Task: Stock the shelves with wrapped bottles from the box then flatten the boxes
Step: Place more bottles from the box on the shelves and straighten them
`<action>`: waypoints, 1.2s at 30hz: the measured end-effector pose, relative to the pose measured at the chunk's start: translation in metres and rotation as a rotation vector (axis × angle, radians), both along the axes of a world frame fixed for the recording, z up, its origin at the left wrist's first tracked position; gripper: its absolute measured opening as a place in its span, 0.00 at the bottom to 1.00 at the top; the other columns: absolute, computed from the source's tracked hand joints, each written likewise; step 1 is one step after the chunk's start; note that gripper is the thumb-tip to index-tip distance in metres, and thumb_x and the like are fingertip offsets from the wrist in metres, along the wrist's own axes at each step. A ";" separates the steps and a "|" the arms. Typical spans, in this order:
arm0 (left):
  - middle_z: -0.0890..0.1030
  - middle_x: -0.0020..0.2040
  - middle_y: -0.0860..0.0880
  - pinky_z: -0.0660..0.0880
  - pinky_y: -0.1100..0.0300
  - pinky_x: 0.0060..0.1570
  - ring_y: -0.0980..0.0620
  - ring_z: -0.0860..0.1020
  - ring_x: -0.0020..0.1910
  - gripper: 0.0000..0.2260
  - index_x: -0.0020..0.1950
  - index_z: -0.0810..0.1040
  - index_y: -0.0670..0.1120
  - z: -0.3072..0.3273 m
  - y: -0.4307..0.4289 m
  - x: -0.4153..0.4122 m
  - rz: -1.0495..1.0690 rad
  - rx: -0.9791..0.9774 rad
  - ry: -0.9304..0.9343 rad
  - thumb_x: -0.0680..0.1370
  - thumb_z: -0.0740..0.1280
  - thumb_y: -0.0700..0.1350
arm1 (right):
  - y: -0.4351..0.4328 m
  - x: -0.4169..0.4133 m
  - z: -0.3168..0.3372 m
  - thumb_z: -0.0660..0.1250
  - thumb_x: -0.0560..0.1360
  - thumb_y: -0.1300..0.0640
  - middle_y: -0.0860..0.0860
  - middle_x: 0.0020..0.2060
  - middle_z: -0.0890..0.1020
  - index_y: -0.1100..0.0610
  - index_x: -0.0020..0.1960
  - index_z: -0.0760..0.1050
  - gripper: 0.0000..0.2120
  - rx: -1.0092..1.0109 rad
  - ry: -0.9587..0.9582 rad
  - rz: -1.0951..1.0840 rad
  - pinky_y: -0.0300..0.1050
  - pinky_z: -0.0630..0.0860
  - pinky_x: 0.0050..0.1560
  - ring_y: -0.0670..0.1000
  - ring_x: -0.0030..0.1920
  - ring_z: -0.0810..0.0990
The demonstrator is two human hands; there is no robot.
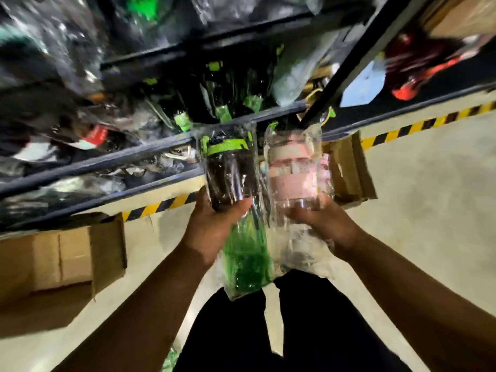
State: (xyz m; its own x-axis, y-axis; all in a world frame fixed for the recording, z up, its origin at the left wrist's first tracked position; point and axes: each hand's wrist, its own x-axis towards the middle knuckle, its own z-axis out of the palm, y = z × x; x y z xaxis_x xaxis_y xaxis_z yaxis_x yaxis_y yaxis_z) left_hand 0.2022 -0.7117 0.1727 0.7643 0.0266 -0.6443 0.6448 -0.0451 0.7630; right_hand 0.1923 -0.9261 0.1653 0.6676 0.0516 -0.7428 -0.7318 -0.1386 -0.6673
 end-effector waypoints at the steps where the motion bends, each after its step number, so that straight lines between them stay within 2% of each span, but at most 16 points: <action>1: 0.83 0.44 0.61 0.73 0.75 0.39 0.71 0.80 0.38 0.17 0.61 0.76 0.50 0.026 0.009 -0.010 0.013 -0.005 -0.005 0.75 0.74 0.41 | 0.002 -0.008 0.020 0.77 0.70 0.60 0.49 0.41 0.85 0.59 0.62 0.76 0.22 0.020 0.006 0.008 0.33 0.73 0.31 0.45 0.40 0.82; 3: 0.84 0.42 0.63 0.73 0.74 0.39 0.71 0.80 0.39 0.15 0.61 0.77 0.51 0.084 0.023 -0.026 0.016 0.001 -0.078 0.76 0.73 0.40 | 0.013 -0.018 0.073 0.77 0.69 0.61 0.52 0.42 0.85 0.61 0.64 0.74 0.25 0.103 -0.060 0.007 0.35 0.74 0.31 0.46 0.37 0.82; 4: 0.84 0.41 0.62 0.72 0.76 0.37 0.71 0.79 0.37 0.13 0.59 0.78 0.51 0.109 0.028 -0.033 0.014 0.019 -0.113 0.76 0.72 0.40 | 0.020 -0.021 0.097 0.78 0.69 0.59 0.53 0.44 0.84 0.60 0.65 0.73 0.27 0.114 -0.104 -0.002 0.37 0.76 0.35 0.47 0.38 0.83; 6: 0.82 0.39 0.60 0.70 0.78 0.34 0.72 0.78 0.34 0.11 0.54 0.76 0.52 0.154 0.038 -0.041 0.018 0.033 -0.147 0.77 0.70 0.38 | 0.029 -0.024 0.137 0.80 0.64 0.51 0.51 0.53 0.85 0.54 0.66 0.74 0.33 0.095 -0.187 0.016 0.47 0.79 0.52 0.51 0.52 0.84; 8: 0.84 0.40 0.59 0.74 0.75 0.37 0.67 0.80 0.39 0.14 0.55 0.76 0.52 0.184 0.046 -0.052 0.019 0.009 -0.193 0.77 0.70 0.35 | 0.038 -0.029 0.177 0.80 0.63 0.50 0.50 0.56 0.84 0.53 0.66 0.74 0.34 0.092 -0.269 0.064 0.50 0.78 0.58 0.51 0.58 0.82; 11: 0.86 0.44 0.57 0.76 0.70 0.40 0.60 0.83 0.43 0.16 0.60 0.76 0.47 0.228 0.048 -0.060 0.084 0.021 -0.268 0.75 0.72 0.35 | 0.043 -0.030 0.228 0.77 0.65 0.57 0.45 0.50 0.86 0.56 0.63 0.75 0.27 0.141 -0.351 0.124 0.36 0.78 0.47 0.42 0.50 0.84; 13: 0.86 0.47 0.55 0.77 0.67 0.44 0.56 0.84 0.48 0.18 0.60 0.76 0.49 0.261 0.046 -0.061 0.123 0.041 -0.357 0.73 0.76 0.41 | 0.042 -0.026 0.259 0.80 0.63 0.58 0.43 0.45 0.86 0.52 0.60 0.75 0.27 0.144 -0.422 0.140 0.33 0.77 0.40 0.39 0.45 0.83; 16: 0.85 0.55 0.50 0.78 0.52 0.55 0.47 0.83 0.56 0.25 0.65 0.75 0.50 0.309 0.038 -0.054 0.126 0.028 -0.472 0.69 0.74 0.47 | 0.037 -0.012 0.309 0.83 0.59 0.46 0.44 0.50 0.85 0.44 0.60 0.74 0.33 0.101 -0.539 0.165 0.38 0.79 0.46 0.41 0.48 0.83; 18: 0.84 0.57 0.50 0.77 0.45 0.60 0.47 0.82 0.58 0.31 0.66 0.73 0.51 0.338 0.033 -0.045 0.177 0.021 -0.544 0.64 0.76 0.53 | 0.033 0.001 0.341 0.81 0.65 0.52 0.44 0.50 0.85 0.46 0.61 0.74 0.28 0.143 -0.622 0.195 0.32 0.78 0.44 0.37 0.47 0.83; 20: 0.84 0.59 0.52 0.74 0.41 0.64 0.49 0.81 0.59 0.36 0.66 0.73 0.54 0.366 0.028 -0.035 0.206 0.041 -0.623 0.61 0.77 0.60 | 0.029 0.014 0.372 0.77 0.69 0.57 0.43 0.53 0.85 0.47 0.62 0.74 0.24 0.180 -0.721 0.265 0.32 0.78 0.50 0.38 0.53 0.82; 22: 0.82 0.62 0.54 0.73 0.43 0.66 0.52 0.80 0.62 0.40 0.69 0.71 0.54 0.393 0.022 -0.025 0.196 0.052 -0.679 0.61 0.78 0.64 | 0.023 0.025 0.396 0.77 0.69 0.60 0.37 0.50 0.85 0.46 0.60 0.74 0.24 0.186 -0.793 0.243 0.30 0.76 0.49 0.36 0.52 0.82; 25: 0.84 0.56 0.60 0.75 0.51 0.63 0.59 0.82 0.57 0.31 0.64 0.73 0.56 0.429 0.009 -0.012 0.178 0.078 -0.787 0.65 0.79 0.54 | 0.012 0.038 0.428 0.78 0.65 0.55 0.36 0.50 0.84 0.43 0.61 0.72 0.27 0.192 -0.858 0.197 0.30 0.75 0.46 0.35 0.50 0.82; 29: 0.84 0.59 0.53 0.74 0.41 0.65 0.51 0.82 0.59 0.34 0.66 0.73 0.54 0.475 -0.009 0.004 0.196 0.073 -0.898 0.61 0.77 0.57 | -0.002 0.058 0.474 0.78 0.57 0.48 0.39 0.49 0.85 0.46 0.60 0.73 0.32 0.189 -0.953 0.180 0.30 0.75 0.45 0.38 0.50 0.83; 33: 0.84 0.59 0.53 0.75 0.46 0.64 0.53 0.82 0.59 0.35 0.66 0.73 0.53 0.516 -0.027 0.023 0.179 0.038 -0.990 0.61 0.77 0.57 | -0.018 0.079 0.513 0.83 0.56 0.41 0.42 0.53 0.84 0.47 0.64 0.73 0.40 0.165 -1.057 0.162 0.39 0.76 0.53 0.41 0.54 0.82; 34: 0.84 0.59 0.54 0.75 0.48 0.63 0.54 0.82 0.59 0.35 0.66 0.73 0.53 0.525 -0.033 0.027 0.172 0.037 -1.009 0.60 0.77 0.57 | -0.023 0.083 0.522 0.83 0.57 0.43 0.41 0.52 0.85 0.47 0.63 0.73 0.37 0.163 -1.080 0.152 0.39 0.76 0.53 0.40 0.53 0.83; 36: 0.84 0.58 0.55 0.76 0.52 0.61 0.55 0.82 0.57 0.35 0.65 0.73 0.53 0.544 -0.044 0.036 0.165 0.047 -1.039 0.60 0.79 0.57 | -0.033 0.093 0.542 0.81 0.64 0.55 0.38 0.45 0.85 0.48 0.59 0.74 0.27 0.164 -1.136 0.137 0.30 0.75 0.46 0.37 0.47 0.83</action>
